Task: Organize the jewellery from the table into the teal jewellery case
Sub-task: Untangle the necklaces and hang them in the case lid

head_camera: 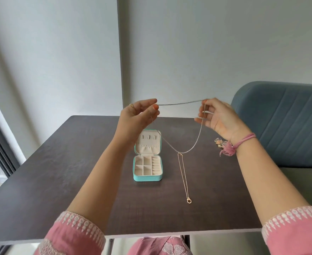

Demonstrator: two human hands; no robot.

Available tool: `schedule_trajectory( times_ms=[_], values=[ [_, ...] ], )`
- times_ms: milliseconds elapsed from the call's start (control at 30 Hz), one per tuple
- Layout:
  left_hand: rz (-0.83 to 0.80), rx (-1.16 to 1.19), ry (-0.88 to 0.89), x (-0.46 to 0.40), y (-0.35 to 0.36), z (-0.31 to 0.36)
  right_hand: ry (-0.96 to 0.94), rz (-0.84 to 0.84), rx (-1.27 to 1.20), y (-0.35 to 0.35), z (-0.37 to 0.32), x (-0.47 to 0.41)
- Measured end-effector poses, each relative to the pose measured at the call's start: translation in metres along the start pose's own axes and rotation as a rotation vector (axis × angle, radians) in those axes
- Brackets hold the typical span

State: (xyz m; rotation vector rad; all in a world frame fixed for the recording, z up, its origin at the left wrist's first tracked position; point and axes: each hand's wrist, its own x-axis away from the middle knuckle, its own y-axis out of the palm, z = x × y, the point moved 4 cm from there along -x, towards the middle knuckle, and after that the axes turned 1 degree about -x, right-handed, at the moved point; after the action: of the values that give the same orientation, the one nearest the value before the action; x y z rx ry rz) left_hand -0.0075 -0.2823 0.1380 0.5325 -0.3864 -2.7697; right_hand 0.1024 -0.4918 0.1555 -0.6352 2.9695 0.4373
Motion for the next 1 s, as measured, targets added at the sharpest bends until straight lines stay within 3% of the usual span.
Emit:
schedule_trajectory(
  times_ms=[133,400,500,600,700,833,1000],
  values=[
    [-0.027,-0.033,0.023,-0.004,0.007,0.013,0.113,-0.05,0.105,-0.014,0.04,0.003],
    [-0.089,-0.395,0.102,-0.009,0.025,0.03,0.263,-0.309,0.562,-0.003,0.075,0.015],
    [-0.114,-0.482,0.115,-0.011,0.028,0.034,0.182,-0.364,0.749,0.013,0.053,0.014],
    [-0.117,-0.518,0.11,-0.011,0.031,0.035,0.011,-0.336,0.545,0.034,0.021,0.013],
    [-0.107,-0.496,0.087,-0.01,0.031,0.034,-0.12,-0.412,0.394,0.055,-0.007,0.02],
    [-0.093,-0.437,0.058,-0.008,0.024,0.038,-0.274,-0.358,0.592,0.071,-0.023,0.026],
    [-0.179,-0.388,-0.041,-0.007,0.021,0.04,-0.354,-0.347,0.623,0.077,-0.024,0.027]
  ],
)
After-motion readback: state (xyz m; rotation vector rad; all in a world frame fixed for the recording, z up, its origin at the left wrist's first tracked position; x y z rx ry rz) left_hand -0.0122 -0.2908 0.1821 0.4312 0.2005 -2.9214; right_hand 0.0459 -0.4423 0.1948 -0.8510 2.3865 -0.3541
